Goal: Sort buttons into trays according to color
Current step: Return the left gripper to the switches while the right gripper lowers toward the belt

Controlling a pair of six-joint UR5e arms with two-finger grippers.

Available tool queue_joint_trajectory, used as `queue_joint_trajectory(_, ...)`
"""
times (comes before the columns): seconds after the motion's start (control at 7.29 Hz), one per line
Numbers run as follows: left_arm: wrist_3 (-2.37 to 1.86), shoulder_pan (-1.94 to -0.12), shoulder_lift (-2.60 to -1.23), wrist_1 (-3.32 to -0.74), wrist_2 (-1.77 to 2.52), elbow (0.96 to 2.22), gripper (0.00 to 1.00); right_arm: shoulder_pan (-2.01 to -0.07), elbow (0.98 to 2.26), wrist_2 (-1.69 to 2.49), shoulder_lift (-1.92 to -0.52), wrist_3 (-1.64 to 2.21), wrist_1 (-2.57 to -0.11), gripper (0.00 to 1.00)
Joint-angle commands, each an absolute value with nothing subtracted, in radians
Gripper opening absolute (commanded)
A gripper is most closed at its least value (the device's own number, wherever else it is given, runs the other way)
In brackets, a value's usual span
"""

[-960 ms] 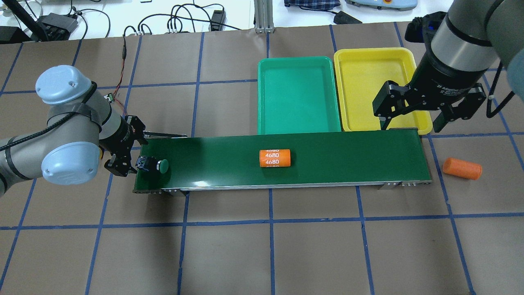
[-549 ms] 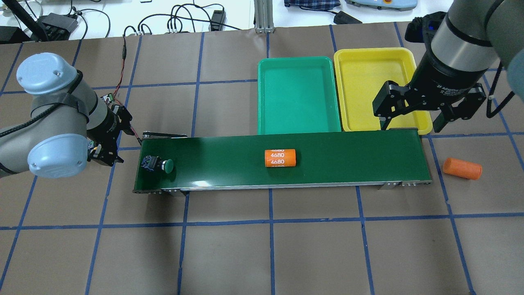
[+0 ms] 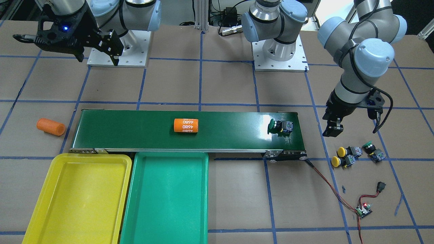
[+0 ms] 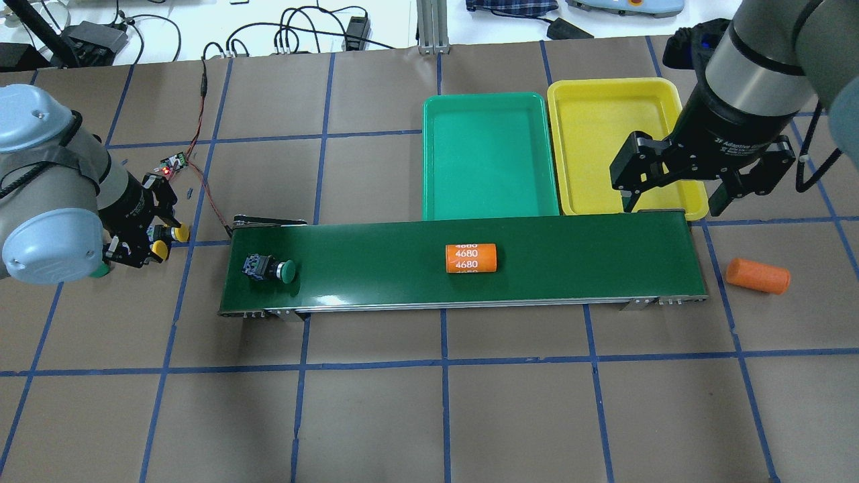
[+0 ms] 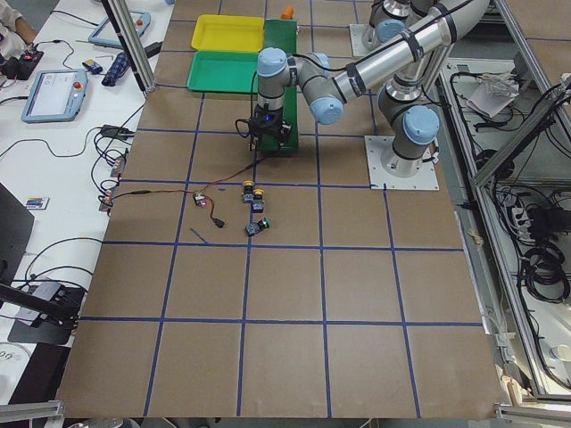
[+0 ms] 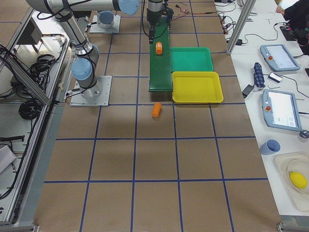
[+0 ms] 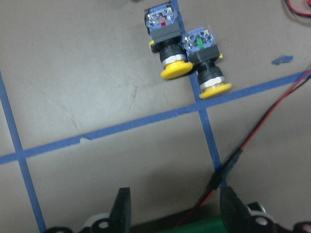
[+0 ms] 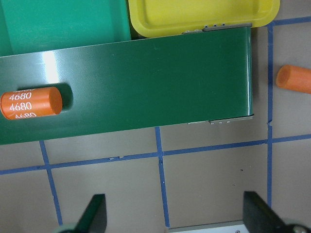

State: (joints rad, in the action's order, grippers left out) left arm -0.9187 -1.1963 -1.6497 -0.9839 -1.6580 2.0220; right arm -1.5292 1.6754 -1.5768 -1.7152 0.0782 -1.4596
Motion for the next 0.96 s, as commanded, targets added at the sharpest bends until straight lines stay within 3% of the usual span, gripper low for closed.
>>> queue_joint_trajectory(0.0, -0.852, -1.128, -1.670, -0.980, -1.655, 2.020, 0.63, -1.525, 1.675, -1.580, -1.713, 0.202, -1.474, 1.00)
queue_joint_trajectory(0.41, -0.828, -1.082, -1.741, -0.844, -1.654, 2.017, 0.63, -1.526, 1.677, -1.580, -1.686, 0.618, -1.549, 1.00)
queue_joint_trajectory(0.82, -0.576, -0.981, -1.830, -0.819, -1.657, 1.919, 0.63, -1.528, 1.677, -1.565, -1.684, 0.942, -1.549, 1.00)
